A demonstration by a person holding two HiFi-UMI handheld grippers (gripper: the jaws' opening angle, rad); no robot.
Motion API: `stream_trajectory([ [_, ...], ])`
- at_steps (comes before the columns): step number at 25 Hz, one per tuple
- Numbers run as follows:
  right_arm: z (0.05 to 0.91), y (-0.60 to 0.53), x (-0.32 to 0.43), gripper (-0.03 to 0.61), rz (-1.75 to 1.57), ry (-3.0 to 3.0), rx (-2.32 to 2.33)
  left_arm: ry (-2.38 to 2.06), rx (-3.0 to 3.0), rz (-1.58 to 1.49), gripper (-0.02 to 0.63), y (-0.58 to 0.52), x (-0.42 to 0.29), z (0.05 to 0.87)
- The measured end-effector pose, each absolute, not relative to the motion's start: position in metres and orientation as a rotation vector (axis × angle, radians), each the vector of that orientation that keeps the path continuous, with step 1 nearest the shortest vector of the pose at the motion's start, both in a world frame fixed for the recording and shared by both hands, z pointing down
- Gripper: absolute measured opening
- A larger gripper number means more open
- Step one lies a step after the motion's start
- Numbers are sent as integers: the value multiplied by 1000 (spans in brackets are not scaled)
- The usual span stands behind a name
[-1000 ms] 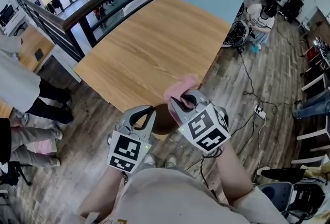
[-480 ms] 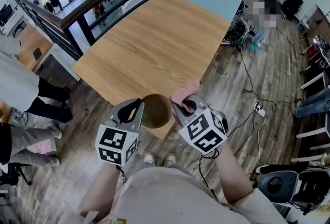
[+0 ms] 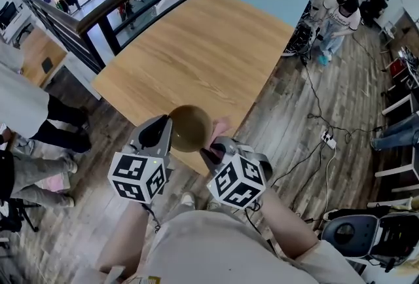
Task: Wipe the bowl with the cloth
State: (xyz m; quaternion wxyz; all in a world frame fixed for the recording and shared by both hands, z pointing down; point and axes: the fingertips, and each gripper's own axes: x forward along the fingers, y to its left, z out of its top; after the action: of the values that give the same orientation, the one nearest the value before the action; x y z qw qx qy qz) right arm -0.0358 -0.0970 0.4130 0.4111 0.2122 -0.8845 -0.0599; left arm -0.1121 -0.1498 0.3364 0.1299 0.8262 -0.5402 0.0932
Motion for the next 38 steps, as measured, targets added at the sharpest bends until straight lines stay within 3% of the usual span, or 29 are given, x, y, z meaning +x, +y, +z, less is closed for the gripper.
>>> stream_trajectory([
  [22,407,-71,-107,15,-185,-2402,536,-1566,2290,46,15,-155,-106,327],
  [38,411,-99,-52,15,-122,-2349,743,-1599,2277,78,14,-139,-130,338],
])
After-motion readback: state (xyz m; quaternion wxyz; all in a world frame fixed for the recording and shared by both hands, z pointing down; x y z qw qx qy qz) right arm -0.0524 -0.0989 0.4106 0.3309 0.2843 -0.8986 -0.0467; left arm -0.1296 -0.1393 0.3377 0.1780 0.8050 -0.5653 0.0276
